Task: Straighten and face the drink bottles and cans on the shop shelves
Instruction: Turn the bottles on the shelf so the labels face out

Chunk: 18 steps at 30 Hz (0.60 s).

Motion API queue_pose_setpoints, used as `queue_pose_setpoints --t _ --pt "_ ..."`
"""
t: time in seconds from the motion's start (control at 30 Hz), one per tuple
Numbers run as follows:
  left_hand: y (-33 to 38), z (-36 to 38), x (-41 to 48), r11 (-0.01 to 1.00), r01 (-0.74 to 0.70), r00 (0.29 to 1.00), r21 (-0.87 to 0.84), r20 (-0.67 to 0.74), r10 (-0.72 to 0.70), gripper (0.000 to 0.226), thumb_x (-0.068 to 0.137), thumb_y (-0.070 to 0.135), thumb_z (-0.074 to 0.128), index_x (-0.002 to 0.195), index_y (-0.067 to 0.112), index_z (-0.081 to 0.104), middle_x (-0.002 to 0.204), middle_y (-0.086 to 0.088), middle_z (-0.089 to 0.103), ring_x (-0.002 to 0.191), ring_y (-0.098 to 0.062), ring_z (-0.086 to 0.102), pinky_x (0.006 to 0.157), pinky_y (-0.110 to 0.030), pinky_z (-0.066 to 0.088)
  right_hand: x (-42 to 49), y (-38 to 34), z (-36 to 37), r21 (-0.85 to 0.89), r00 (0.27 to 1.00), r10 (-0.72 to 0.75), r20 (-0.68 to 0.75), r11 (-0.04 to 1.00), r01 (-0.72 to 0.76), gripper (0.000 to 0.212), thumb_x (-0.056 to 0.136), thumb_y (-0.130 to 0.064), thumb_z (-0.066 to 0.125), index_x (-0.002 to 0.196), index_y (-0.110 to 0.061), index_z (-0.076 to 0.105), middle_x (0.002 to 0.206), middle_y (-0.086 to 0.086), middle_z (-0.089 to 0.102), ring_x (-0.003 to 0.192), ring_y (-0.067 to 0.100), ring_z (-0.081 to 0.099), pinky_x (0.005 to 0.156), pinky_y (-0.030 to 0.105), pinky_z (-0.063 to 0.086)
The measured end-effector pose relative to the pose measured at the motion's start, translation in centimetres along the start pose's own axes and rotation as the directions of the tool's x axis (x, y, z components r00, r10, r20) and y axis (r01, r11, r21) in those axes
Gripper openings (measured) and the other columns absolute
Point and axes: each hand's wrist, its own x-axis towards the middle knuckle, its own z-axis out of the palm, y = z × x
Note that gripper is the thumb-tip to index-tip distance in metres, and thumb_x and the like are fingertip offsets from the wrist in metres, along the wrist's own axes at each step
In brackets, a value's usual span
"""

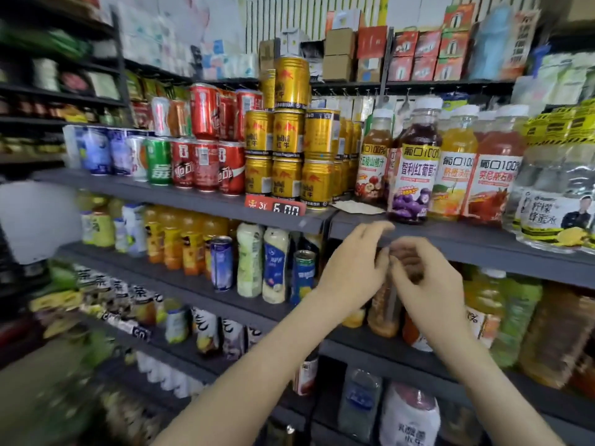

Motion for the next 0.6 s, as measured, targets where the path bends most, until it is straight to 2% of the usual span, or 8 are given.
queue_pose_setpoints --t 0.1,0.23,0.33,0.43,0.5,0.6 --pt "-1.5 -1.6 -4.5 0.997 0.057 0.996 0.058 0.070 -0.061 0.033 0.092 0.013 0.050 0.125 0.018 0.052 0.116 -0.003 0.060 0.106 -0.020 0.057 0.087 -0.039 0.050 -3.2 -0.1 2.0 0.121 0.994 0.033 0.103 0.992 -0.046 0.029 0.086 -0.005 0.061 0.093 -0.033 0.055 0.086 -0.012 0.061 0.082 -0.002 0.057 0.068 0.005 0.043" --pt "-4.2 -4.1 -10.0 0.955 0.165 0.974 0.247 0.109 -0.197 0.024 0.094 0.020 0.051 0.116 0.017 0.057 0.108 -0.002 0.064 0.097 -0.020 0.059 0.079 -0.039 0.051 -6.7 -0.4 6.2 0.162 0.965 0.067 0.254 0.981 -0.111 0.023 0.085 -0.004 0.064 0.095 -0.023 0.057 0.088 -0.009 0.060 0.082 -0.004 0.056 0.068 0.005 0.043" --pt "-7.0 -6.3 -13.6 0.877 0.299 0.915 0.377 0.147 -0.375 0.021 0.094 0.023 0.050 0.114 0.016 0.056 0.107 -0.005 0.063 0.095 -0.023 0.059 0.077 -0.039 0.051 -8.5 -1.4 10.2 0.136 0.929 0.069 0.365 0.983 -0.126 0.021 0.086 -0.003 0.062 0.096 -0.020 0.054 0.085 -0.006 0.056 0.075 0.000 0.054 0.066 0.005 0.041" --pt "-10.5 -9.4 -16.9 0.790 0.407 0.842 0.460 0.147 -0.519 0.023 0.096 0.026 0.048 0.115 0.016 0.053 0.107 -0.005 0.063 0.092 -0.022 0.060 0.071 -0.035 0.052 -9.6 -2.7 14.3 0.076 0.881 0.118 0.458 0.982 -0.171 0.019 0.088 -0.008 0.061 0.098 -0.021 0.052 0.090 -0.003 0.055 0.079 0.007 0.052 0.073 0.017 0.043" --pt "-13.2 -12.3 -19.3 0.736 0.477 0.799 0.480 0.111 -0.590 0.025 0.096 0.027 0.048 0.117 0.015 0.054 0.106 -0.004 0.065 0.093 -0.023 0.061 0.070 -0.033 0.051 -10.1 -4.2 17.5 0.053 0.862 0.139 0.487 0.981 -0.189 0.020 0.088 -0.009 0.059 0.098 -0.024 0.050 0.092 -0.003 0.055 0.084 0.012 0.053 0.077 0.024 0.044" --pt "-16.6 -16.4 -21.7 0.682 0.528 0.767 0.506 0.062 -0.639 0.028 0.096 0.030 0.049 0.118 0.014 0.055 0.103 -0.005 0.067 0.091 -0.023 0.062 0.074 -0.036 0.054 -10.2 -6.5 21.6 0.029 0.849 0.152 0.506 0.981 -0.193 0.019 0.088 -0.012 0.059 0.098 -0.024 0.049 0.095 -0.002 0.055 0.088 0.014 0.054 0.078 0.026 0.043"
